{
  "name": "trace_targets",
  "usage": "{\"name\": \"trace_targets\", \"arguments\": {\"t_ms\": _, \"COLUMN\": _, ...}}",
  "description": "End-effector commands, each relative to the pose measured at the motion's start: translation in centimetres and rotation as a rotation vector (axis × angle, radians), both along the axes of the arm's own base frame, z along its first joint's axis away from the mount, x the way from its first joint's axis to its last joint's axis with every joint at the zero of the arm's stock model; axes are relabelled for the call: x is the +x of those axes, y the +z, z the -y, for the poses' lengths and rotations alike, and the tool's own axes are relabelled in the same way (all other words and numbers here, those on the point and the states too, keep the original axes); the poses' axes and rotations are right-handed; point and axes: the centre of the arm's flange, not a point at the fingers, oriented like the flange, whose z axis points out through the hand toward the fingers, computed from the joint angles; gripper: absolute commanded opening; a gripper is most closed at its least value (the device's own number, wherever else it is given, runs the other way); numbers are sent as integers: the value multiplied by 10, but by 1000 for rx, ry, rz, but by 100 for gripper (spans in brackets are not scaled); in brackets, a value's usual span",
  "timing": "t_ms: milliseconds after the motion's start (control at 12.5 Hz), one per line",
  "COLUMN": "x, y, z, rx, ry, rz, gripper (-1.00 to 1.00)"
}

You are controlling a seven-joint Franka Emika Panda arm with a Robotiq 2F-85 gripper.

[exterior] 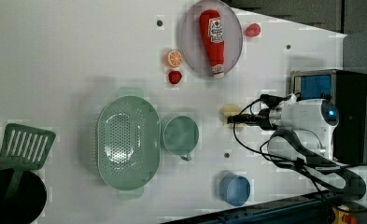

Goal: Pick Banana and place it in mug.

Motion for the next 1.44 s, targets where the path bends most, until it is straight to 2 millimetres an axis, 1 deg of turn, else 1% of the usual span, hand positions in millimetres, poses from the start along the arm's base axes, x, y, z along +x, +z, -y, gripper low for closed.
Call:
{"name": "trace_targets", "arguments": {"t_ms": 80, "x": 7, "y": 12, "z": 7, "rx": 10, "ry": 41, "rz": 69, "gripper": 100}}
{"name": "trace_targets", "arguments": {"t_ms": 160, "x": 6, "y": 10, "z": 7, "rx": 9, "ry": 41, "rz": 77, "gripper": 93}}
{"name": "trace_targets", "arguments": {"t_ms": 240, "x": 2, "y": 7, "z": 7, "rx": 9, "ry": 39, "rz": 70, "gripper": 69}}
{"name": "trace_targets", "arguments": {"t_ms": 400, "x": 2, "y": 8, "z": 5, "rx": 11, "ry": 43, "rz": 72, "gripper": 20}}
{"name": "trace_targets", "arguments": {"t_ms": 560, "x": 5, "y": 16, "z": 6, "rx": 10, "ry": 41, "rz": 93, "gripper": -24}}
{"name": "trace_targets", "arguments": {"t_ms": 640, "x": 5, "y": 20, "z": 8, "rx": 10, "ry": 37, "rz": 99, "gripper": -38}}
{"name": "trace_targets", "arguments": {"t_ms": 800, "x": 7, "y": 39, "z": 12, "rx": 8, "ry": 28, "rz": 128, "gripper": -38}}
{"name": "trace_targets", "arguments": {"t_ms": 880, "x": 9, "y": 53, "z": 14, "rx": 7, "ry": 23, "rz": 141, "gripper": -38}}
{"name": "trace_targets", "arguments": {"t_ms": 1040, "x": 15, "y": 94, "z": 17, "rx": 9, "ry": 13, "rz": 160, "gripper": -38}}
{"name": "trace_targets", "arguments": {"t_ms": 1120, "x": 17, "y": 120, "z": 19, "rx": 11, "ry": 7, "rz": 158, "gripper": -38}}
{"name": "trace_targets", "arguments": {"t_ms": 1280, "x": 17, "y": 178, "z": 25, "rx": 18, "ry": -10, "rz": 136, "gripper": -38}}
{"name": "trace_targets", "arguments": {"t_ms": 1440, "x": 11, "y": 235, "z": 29, "rx": 27, "ry": -22, "rz": 102, "gripper": -38}}
